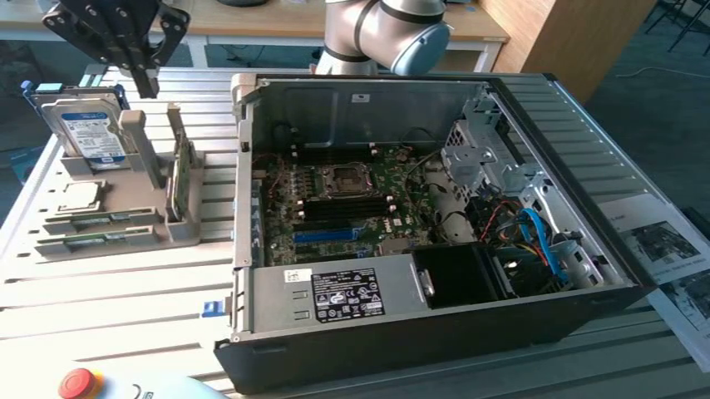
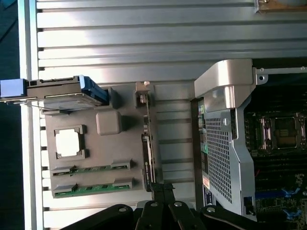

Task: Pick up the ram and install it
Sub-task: 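Reach for the ram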

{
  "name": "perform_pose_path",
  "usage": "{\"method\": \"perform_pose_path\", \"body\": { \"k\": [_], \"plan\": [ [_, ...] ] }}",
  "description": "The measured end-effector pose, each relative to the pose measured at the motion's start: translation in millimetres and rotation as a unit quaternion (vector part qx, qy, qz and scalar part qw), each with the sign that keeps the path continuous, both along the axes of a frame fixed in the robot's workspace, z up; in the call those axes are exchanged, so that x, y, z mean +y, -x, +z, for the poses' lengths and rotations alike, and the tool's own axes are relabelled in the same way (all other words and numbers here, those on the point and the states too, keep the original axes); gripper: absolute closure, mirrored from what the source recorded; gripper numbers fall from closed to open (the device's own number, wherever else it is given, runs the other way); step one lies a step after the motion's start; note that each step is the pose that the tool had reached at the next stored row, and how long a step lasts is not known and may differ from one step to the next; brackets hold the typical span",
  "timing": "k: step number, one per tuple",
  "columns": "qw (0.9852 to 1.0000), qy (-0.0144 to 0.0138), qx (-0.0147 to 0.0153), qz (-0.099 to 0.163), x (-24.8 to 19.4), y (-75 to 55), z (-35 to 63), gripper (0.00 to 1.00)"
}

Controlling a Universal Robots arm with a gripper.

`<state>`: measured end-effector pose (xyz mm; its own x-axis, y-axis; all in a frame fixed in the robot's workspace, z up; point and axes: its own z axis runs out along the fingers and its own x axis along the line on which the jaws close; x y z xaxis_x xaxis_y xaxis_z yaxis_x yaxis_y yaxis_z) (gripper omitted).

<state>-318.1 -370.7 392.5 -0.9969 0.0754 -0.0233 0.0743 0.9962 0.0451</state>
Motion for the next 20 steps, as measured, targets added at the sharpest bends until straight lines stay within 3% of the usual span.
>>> {"method": "perform_pose_path", "body": {
  "k": [20],
  "plan": [
    [1.0000,0.0000,0.0000,0.000,5.9,39.2,-0.2,0.90]
  ]
}}
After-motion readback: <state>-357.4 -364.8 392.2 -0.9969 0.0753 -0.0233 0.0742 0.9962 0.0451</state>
